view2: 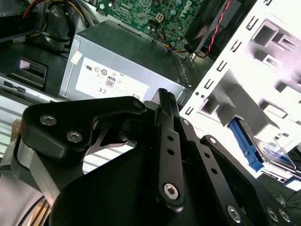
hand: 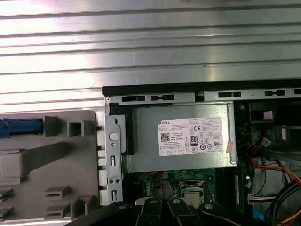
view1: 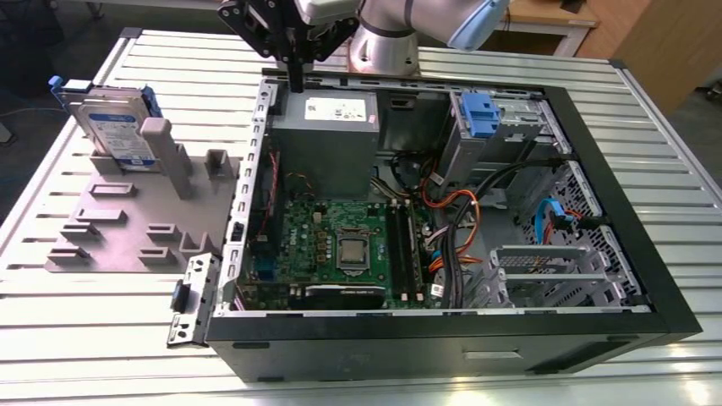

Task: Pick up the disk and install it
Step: 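Reach for the disk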

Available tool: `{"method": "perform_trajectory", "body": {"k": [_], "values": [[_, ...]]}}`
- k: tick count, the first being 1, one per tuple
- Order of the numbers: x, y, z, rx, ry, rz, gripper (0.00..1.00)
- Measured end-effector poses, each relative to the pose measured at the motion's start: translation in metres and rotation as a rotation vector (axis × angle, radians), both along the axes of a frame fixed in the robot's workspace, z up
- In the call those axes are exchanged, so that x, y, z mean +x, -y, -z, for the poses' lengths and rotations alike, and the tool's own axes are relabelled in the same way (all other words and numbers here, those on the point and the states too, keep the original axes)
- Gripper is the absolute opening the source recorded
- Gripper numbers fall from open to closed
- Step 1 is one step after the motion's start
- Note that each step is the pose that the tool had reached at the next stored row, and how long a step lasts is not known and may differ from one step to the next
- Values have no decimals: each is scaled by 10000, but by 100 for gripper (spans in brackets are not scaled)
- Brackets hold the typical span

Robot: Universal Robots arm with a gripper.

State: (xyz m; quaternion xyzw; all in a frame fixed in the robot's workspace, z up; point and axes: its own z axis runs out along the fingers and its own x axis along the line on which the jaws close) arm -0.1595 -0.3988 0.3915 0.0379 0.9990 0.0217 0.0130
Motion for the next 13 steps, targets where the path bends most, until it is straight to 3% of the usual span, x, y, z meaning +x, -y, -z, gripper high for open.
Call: {"method": "perform_trajectory", "body": {"k": [13], "values": [[-41,0,1,0,0,-1,11]]}}
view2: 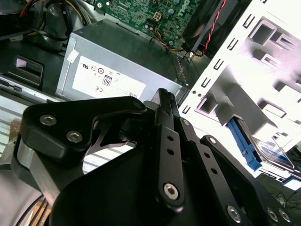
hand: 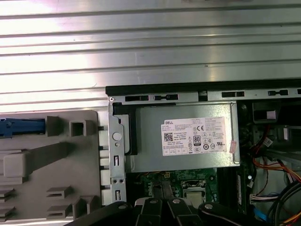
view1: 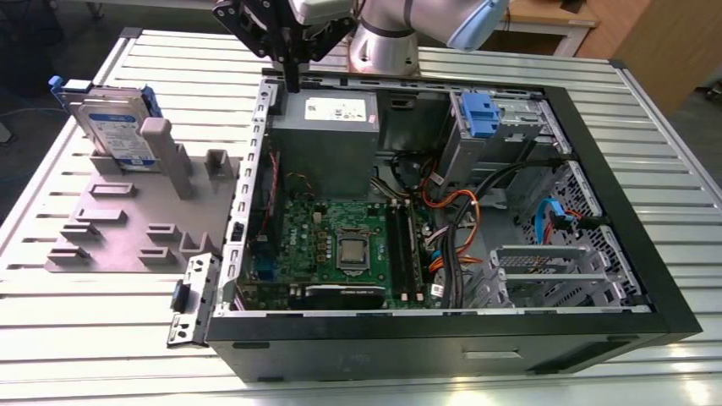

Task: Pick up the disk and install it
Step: 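Reach for the disk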

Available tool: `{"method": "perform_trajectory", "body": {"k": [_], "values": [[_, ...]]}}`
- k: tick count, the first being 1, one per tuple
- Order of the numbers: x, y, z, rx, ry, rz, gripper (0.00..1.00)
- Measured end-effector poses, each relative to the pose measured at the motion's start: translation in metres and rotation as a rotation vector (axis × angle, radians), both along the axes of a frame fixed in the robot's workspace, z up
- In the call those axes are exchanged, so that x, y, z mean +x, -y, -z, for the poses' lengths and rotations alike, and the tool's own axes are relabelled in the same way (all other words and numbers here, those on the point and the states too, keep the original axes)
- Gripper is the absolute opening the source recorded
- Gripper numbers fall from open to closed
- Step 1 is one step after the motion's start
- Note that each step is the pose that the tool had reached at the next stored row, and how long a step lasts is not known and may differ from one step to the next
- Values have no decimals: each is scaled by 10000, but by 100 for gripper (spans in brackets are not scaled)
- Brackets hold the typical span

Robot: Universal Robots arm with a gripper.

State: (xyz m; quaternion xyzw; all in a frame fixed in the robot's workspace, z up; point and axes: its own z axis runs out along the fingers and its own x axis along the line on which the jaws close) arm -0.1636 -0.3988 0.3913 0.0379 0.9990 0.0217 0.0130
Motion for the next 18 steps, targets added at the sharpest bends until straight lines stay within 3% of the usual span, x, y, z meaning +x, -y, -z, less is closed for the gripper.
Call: {"method": "perform_trajectory", "body": {"k": [18], "values": [[-67,0,1,0,0,0,11]]}}
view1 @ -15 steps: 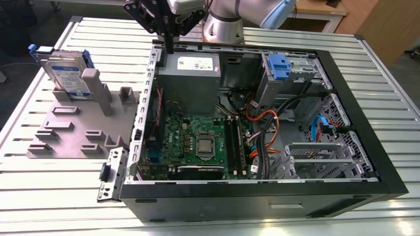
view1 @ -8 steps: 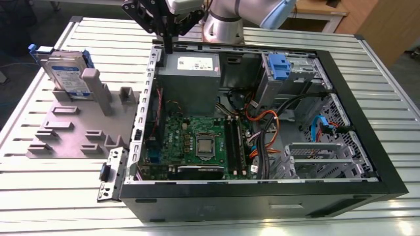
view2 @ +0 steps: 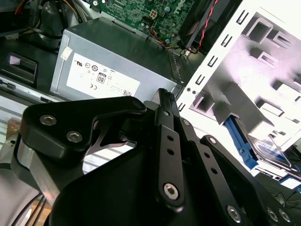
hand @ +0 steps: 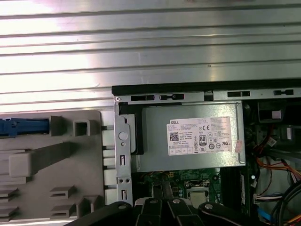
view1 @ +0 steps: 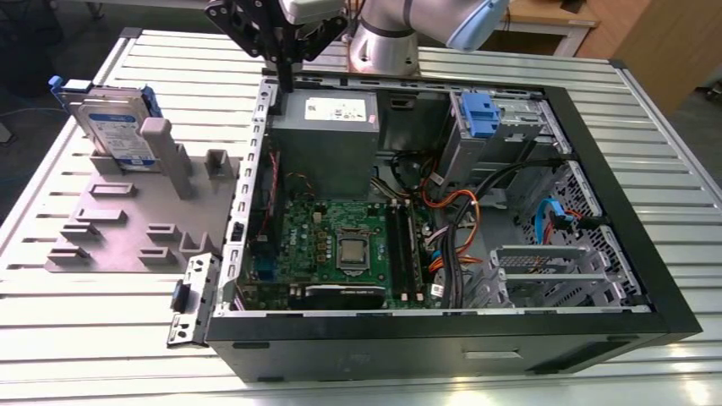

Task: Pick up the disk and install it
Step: 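Reach for the disk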

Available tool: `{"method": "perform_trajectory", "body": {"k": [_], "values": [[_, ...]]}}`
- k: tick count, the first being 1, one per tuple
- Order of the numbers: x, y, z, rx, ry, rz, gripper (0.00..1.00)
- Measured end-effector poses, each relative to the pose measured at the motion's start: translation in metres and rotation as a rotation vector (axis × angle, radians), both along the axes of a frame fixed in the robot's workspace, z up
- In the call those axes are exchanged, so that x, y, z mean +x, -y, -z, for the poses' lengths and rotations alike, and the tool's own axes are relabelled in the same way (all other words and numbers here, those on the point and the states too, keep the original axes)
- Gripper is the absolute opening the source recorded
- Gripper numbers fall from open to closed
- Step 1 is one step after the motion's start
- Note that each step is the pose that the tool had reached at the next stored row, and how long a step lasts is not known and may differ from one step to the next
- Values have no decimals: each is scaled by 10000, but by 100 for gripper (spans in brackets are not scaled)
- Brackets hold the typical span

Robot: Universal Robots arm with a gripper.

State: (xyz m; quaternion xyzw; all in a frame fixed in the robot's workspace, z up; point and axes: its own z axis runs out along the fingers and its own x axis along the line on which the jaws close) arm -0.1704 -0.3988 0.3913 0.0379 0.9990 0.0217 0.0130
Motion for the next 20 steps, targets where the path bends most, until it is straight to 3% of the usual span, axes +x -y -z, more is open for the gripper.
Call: {"method": "perform_trajectory", "body": {"k": [20], "values": [[-50,0,2,0,0,1,11]]}}
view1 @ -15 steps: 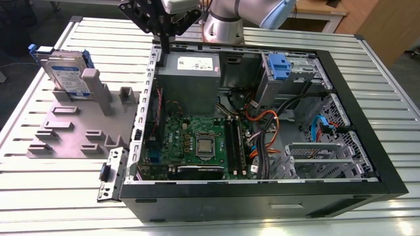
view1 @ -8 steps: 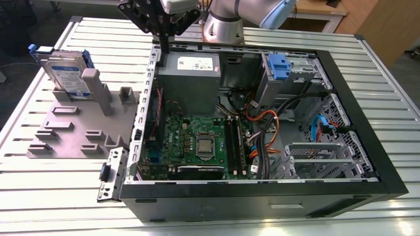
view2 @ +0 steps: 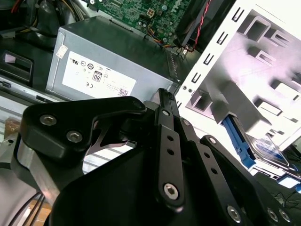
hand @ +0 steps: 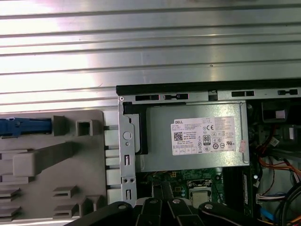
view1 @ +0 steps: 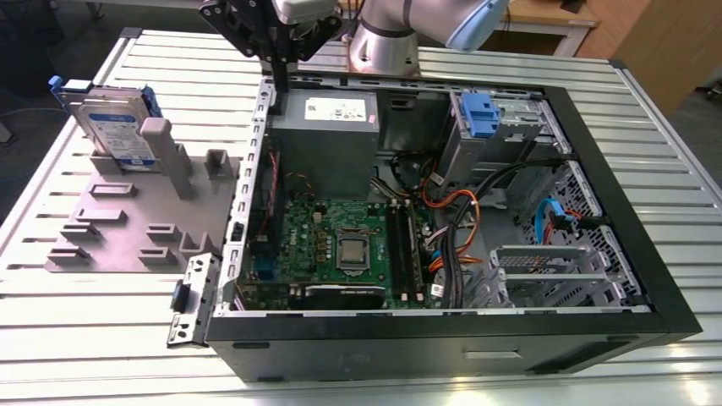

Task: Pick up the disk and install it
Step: 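Reach for the disk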

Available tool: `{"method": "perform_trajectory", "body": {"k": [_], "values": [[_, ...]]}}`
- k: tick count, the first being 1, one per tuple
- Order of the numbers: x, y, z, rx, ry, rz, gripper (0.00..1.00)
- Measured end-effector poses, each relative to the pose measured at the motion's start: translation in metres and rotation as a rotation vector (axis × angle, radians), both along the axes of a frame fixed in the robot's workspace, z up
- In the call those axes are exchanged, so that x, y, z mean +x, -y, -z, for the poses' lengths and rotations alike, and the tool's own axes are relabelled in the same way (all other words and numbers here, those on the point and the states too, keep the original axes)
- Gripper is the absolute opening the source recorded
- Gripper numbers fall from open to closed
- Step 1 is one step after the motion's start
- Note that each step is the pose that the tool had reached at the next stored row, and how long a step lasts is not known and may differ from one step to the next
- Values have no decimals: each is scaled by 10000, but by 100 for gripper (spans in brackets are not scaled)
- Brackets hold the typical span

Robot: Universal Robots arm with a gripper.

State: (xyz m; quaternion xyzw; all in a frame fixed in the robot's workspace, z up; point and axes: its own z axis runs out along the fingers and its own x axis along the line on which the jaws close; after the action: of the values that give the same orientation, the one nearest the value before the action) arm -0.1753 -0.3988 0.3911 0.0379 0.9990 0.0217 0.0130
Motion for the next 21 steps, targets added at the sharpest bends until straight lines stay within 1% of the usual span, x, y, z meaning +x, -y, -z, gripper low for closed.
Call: {"method": "perform_trajectory", "body": {"k": [14,21], "values": [[-51,0,0,0,0,-1,11],[-119,-4,0,0,0,0,11]]}}
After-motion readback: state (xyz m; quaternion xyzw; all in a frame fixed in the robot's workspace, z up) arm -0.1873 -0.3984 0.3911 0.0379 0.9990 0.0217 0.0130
